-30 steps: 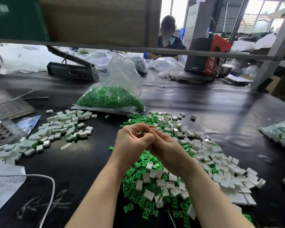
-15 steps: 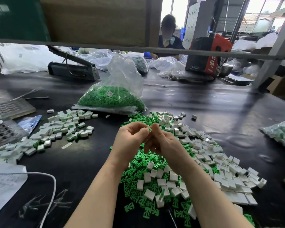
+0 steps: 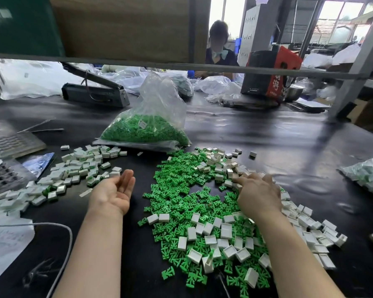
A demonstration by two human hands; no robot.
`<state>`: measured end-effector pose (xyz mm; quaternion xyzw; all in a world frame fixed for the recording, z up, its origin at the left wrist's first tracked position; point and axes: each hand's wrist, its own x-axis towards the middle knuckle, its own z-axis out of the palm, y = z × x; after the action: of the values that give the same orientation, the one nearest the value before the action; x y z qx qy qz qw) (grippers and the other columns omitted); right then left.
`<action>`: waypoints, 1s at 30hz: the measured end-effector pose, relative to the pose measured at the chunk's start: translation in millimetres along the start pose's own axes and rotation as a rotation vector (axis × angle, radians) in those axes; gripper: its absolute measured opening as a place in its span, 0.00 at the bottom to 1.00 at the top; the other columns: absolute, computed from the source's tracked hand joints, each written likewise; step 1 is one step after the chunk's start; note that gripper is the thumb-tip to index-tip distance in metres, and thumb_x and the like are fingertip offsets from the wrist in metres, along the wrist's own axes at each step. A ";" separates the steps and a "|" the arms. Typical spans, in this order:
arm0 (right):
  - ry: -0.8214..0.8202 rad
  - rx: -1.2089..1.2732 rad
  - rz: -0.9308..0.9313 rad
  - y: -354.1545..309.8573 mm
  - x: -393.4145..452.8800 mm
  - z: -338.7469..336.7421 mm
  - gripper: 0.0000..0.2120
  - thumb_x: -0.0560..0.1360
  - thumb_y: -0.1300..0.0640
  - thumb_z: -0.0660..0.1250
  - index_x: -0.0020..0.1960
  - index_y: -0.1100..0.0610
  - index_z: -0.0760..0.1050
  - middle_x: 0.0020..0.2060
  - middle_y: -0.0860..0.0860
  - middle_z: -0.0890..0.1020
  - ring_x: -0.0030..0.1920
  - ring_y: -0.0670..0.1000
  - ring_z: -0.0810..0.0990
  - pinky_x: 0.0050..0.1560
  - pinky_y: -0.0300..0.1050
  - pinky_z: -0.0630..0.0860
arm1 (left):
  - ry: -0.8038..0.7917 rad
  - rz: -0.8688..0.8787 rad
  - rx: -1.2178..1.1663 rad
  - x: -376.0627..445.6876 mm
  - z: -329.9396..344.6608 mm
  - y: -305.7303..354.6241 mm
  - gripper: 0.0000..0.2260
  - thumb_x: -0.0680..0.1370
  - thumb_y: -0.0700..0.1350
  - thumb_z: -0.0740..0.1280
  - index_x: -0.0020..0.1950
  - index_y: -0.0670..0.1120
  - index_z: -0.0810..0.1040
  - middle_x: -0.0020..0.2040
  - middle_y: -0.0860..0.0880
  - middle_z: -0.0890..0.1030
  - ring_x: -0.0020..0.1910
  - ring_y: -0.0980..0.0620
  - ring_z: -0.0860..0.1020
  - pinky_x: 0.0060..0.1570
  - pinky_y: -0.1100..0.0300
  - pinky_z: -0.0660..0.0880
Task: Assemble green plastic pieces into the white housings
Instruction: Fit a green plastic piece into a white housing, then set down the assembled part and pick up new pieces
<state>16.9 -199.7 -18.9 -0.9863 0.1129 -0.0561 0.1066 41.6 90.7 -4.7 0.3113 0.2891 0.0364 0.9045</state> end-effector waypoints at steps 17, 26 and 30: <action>0.214 0.496 -0.212 -17.4 -4.6 -9.8 0.09 0.76 0.49 0.70 0.55 0.49 0.80 0.45 0.44 0.85 0.50 0.50 0.81 0.60 0.50 0.72 | -0.382 0.146 0.616 -35.2 22.3 -29.5 0.10 0.75 0.46 0.69 0.53 0.43 0.81 0.42 0.48 0.85 0.35 0.56 0.80 0.34 0.65 0.78; 0.304 0.522 -0.565 -55.8 -19.1 -5.1 0.13 0.73 0.52 0.74 0.57 0.48 0.79 0.48 0.42 0.82 0.50 0.45 0.76 0.53 0.42 0.71 | -0.583 0.170 0.803 -44.1 32.8 -66.5 0.15 0.62 0.51 0.76 0.43 0.44 0.84 0.37 0.45 0.84 0.31 0.55 0.78 0.31 0.65 0.73; 0.230 0.670 -0.539 -55.0 -19.2 -4.5 0.19 0.71 0.53 0.76 0.60 0.47 0.75 0.44 0.38 0.81 0.47 0.42 0.77 0.48 0.39 0.73 | -0.607 0.214 0.808 -42.8 29.2 -61.8 0.14 0.64 0.47 0.76 0.45 0.41 0.84 0.35 0.46 0.84 0.30 0.55 0.78 0.31 0.65 0.73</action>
<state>9.3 -143.7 -3.9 -0.8789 -0.1615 -0.2247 0.3885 15.0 14.6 -0.6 0.6603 -0.0289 -0.0777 0.7464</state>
